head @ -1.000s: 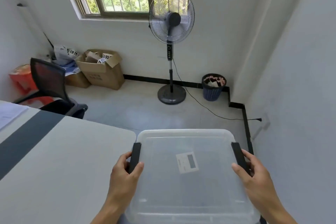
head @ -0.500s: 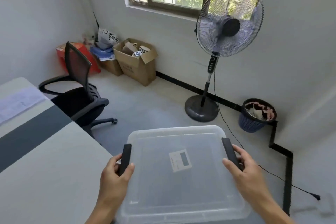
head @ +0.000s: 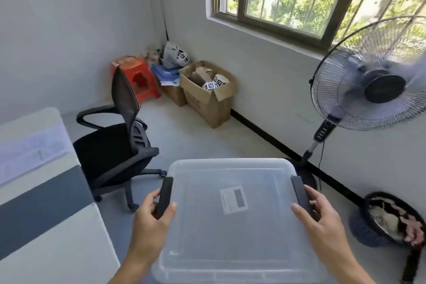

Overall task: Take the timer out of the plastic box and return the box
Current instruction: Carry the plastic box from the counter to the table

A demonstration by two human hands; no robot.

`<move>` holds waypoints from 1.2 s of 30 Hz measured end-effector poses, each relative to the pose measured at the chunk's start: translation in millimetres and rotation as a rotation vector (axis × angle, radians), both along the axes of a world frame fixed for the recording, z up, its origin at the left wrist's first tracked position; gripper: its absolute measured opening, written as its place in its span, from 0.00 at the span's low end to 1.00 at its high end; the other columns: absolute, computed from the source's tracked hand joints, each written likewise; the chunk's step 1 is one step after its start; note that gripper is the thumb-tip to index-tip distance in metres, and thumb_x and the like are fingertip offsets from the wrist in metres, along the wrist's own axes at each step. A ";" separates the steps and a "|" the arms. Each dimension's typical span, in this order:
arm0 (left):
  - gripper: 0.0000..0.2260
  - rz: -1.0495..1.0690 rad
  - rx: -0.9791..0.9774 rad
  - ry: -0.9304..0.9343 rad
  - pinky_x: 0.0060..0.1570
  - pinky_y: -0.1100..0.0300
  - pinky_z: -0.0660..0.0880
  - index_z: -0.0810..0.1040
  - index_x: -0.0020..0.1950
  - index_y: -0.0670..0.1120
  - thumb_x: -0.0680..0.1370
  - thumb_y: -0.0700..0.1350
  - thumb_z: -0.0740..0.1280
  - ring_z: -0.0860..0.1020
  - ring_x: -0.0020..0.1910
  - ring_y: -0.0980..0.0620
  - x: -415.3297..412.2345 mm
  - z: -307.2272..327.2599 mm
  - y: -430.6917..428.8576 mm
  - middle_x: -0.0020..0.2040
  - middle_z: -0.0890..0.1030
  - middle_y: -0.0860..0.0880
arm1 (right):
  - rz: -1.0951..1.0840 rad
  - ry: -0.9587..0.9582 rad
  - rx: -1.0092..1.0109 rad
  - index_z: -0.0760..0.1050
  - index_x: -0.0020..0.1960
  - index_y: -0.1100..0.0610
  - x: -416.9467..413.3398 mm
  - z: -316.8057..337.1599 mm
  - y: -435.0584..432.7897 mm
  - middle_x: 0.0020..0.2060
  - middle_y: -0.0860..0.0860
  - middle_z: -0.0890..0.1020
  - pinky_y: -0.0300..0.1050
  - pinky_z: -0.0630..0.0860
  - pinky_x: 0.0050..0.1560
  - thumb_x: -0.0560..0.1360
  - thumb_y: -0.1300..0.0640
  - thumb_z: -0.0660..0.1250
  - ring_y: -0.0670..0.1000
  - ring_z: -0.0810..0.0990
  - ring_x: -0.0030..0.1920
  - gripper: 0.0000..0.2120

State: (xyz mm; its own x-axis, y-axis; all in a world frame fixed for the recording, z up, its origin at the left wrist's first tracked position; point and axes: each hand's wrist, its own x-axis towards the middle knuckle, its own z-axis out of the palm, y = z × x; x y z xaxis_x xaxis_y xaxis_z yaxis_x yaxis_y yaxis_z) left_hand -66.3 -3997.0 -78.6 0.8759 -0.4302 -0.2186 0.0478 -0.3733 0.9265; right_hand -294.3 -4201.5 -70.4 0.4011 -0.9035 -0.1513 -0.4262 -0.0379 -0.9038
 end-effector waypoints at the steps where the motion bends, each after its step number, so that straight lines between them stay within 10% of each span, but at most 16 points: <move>1: 0.13 0.032 0.011 0.000 0.41 0.55 0.74 0.74 0.56 0.50 0.74 0.40 0.70 0.78 0.40 0.47 11.0 -1.1 -6.6 0.42 0.82 0.43 | 0.036 0.010 0.011 0.73 0.62 0.48 18.2 -3.0 -14.8 0.45 0.48 0.80 0.38 0.72 0.40 0.73 0.61 0.70 0.42 0.79 0.44 0.20; 15: 0.11 0.740 0.054 0.016 0.43 0.52 0.76 0.74 0.50 0.58 0.74 0.43 0.70 0.81 0.42 0.44 118.0 -12.2 -39.6 0.44 0.83 0.44 | 0.762 0.110 0.052 0.72 0.66 0.50 337.1 -19.4 -144.2 0.43 0.51 0.81 0.50 0.75 0.44 0.73 0.60 0.70 0.53 0.81 0.44 0.22; 21: 0.13 1.097 0.080 0.052 0.31 0.54 0.68 0.75 0.56 0.51 0.74 0.42 0.70 0.71 0.28 0.49 119.1 -26.5 10.3 0.32 0.76 0.45 | 1.121 0.141 -0.010 0.70 0.68 0.50 447.0 -28.2 -81.6 0.42 0.47 0.80 0.47 0.76 0.42 0.74 0.57 0.69 0.51 0.81 0.43 0.23; 36: 0.15 1.603 0.099 0.048 0.32 0.57 0.68 0.73 0.60 0.49 0.75 0.43 0.68 0.72 0.30 0.48 158.8 -32.7 150.2 0.33 0.75 0.47 | 1.641 0.180 -0.100 0.68 0.70 0.50 610.4 -31.8 135.2 0.40 0.51 0.80 0.44 0.75 0.38 0.74 0.54 0.68 0.51 0.79 0.37 0.25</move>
State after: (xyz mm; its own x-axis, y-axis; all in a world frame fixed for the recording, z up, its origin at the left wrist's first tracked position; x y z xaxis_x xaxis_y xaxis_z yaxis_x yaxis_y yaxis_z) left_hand 92.5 -3846.7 -111.3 0.3794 0.8969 -0.2274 0.4568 0.0321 0.8890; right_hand 316.2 -4066.3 -102.3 0.8613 0.4305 -0.2697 0.0323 -0.5762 -0.8167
